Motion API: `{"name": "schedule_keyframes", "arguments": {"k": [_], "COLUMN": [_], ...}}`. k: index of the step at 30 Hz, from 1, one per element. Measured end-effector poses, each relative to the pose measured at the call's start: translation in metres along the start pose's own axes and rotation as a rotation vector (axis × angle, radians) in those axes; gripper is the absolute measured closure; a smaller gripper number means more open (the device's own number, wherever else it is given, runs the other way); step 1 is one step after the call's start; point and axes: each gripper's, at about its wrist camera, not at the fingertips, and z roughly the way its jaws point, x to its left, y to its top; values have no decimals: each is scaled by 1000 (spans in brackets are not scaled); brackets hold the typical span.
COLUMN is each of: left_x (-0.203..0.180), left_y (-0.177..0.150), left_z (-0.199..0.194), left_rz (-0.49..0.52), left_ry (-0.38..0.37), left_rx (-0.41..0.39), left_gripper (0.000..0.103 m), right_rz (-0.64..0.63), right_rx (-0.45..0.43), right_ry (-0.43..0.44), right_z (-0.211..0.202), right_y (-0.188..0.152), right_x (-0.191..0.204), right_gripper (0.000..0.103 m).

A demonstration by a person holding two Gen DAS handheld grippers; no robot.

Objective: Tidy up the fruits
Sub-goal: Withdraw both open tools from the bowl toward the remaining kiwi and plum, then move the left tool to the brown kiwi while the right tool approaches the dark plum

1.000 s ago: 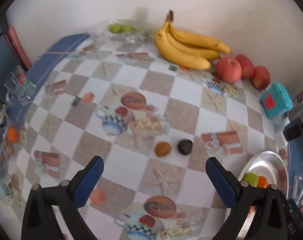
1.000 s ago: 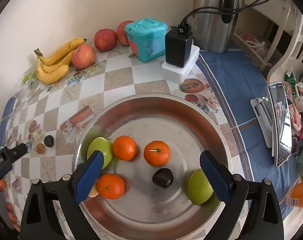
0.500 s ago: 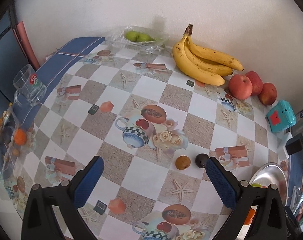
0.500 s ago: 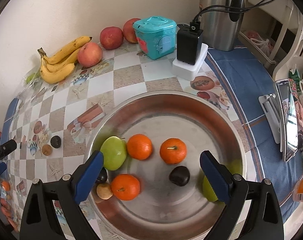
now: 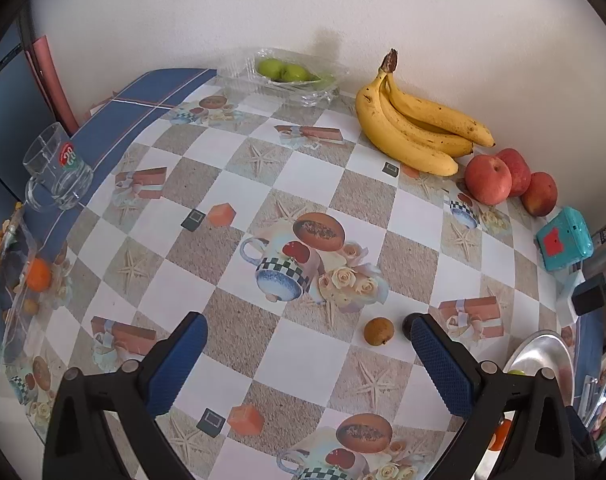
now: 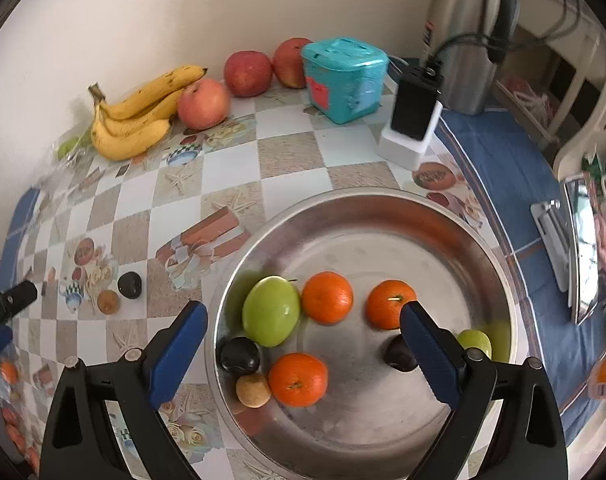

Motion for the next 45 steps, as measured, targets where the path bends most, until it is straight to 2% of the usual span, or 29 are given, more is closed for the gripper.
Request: {"name": "schedule_keyframes", "arguments": {"k": [5,10,22,30,34,37,45], "left_x": [6,14,32,40,38,36,37], "left_y": [3,4,10,7,8,10,13], "left_z": [1,7,22,38,44,47,55], "left_rz": [-1,13,-20,-44,-37,-28,-48], "left_ry": [-1,54,57,54,25,10,-10], "left_rx": [-2,-19,-1,34,27,28,27], "left_gripper": [0,0,0,0,2,8,17], "right_rz": [-36,-83,-219,-225,-231,-238,-291], "right_rx": [5,1,-24,1,9,4,-9], "right_ry": [11,9,112,176,177,180,154], "right_z": [2,2,1,13,21,23,34], "right_y": [-2,-3,-10,-14,-16,-17,-19], "right_x": [16,38,100,122,128,132,139], "right_gripper": [6,6,6,6,6,6,6]}}
